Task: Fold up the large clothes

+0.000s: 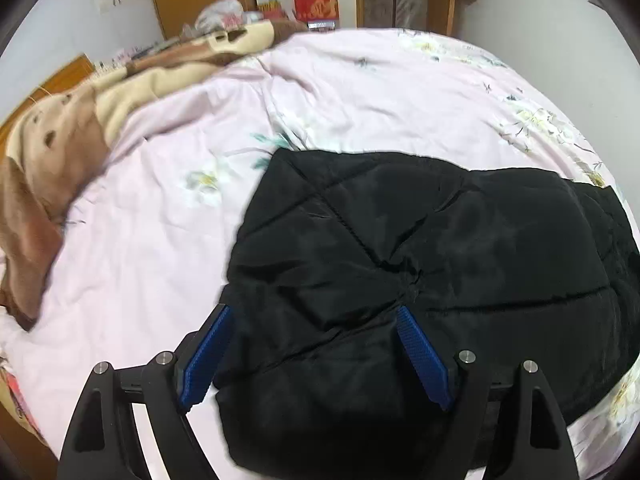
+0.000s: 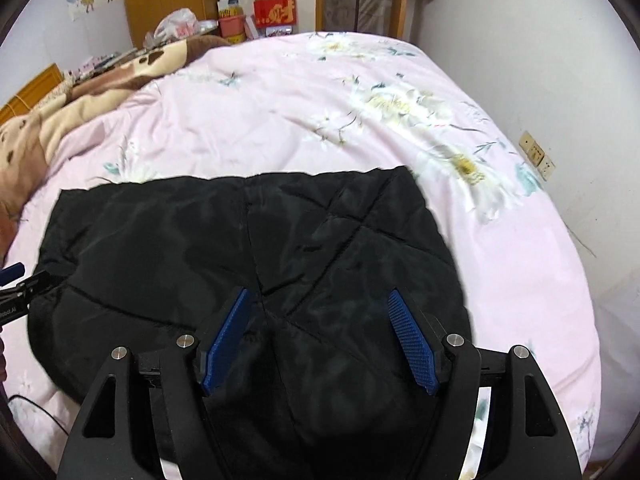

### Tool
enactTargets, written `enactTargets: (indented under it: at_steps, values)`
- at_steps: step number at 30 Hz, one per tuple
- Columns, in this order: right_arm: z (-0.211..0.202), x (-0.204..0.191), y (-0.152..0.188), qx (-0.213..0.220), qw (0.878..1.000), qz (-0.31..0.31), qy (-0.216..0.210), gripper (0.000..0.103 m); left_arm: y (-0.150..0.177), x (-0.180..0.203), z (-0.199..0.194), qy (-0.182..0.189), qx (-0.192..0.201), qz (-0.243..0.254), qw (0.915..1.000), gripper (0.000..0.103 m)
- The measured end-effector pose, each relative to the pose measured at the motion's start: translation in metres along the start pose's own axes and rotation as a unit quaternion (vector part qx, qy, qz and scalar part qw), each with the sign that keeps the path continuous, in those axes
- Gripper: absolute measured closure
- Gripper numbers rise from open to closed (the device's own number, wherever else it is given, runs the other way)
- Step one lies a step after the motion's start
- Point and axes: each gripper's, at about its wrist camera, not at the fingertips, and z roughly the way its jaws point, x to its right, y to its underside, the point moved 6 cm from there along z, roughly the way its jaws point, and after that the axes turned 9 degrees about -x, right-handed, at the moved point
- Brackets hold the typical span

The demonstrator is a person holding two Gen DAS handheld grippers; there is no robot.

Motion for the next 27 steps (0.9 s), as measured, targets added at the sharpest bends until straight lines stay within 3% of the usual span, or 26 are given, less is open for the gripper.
enactTargets:
  at_steps: [5,10,19,23,27]
  values:
    - [-0.032,0.02,0.015,0.027,0.999,0.018,-0.003,0.032,0.026,0.0,-0.029,-0.01,0.021,-0.004,0.9997,0.02]
    - [-0.037,0.034,0.029,0.029,0.999,0.016,0.018,0.032,0.041,0.004,-0.047,-0.01,0.031,0.0,0.9995,0.02]
    - [-0.036,0.071,0.055,0.017,0.999,0.033,0.016,0.031,0.05,-0.018,-0.029,-0.042,0.021,0.025,0.9986,0.02]
    - [-0.028,0.081,0.059,0.011,0.999,0.033,0.007,0.026,0.054,-0.037,-0.009,-0.031,0.0,0.015,0.9994,0.02]
    - [-0.017,0.085,0.06,-0.005,0.999,0.039,-0.021,0.026,0.054,-0.043,0.008,0.017,-0.029,0.019,0.9993,0.016]
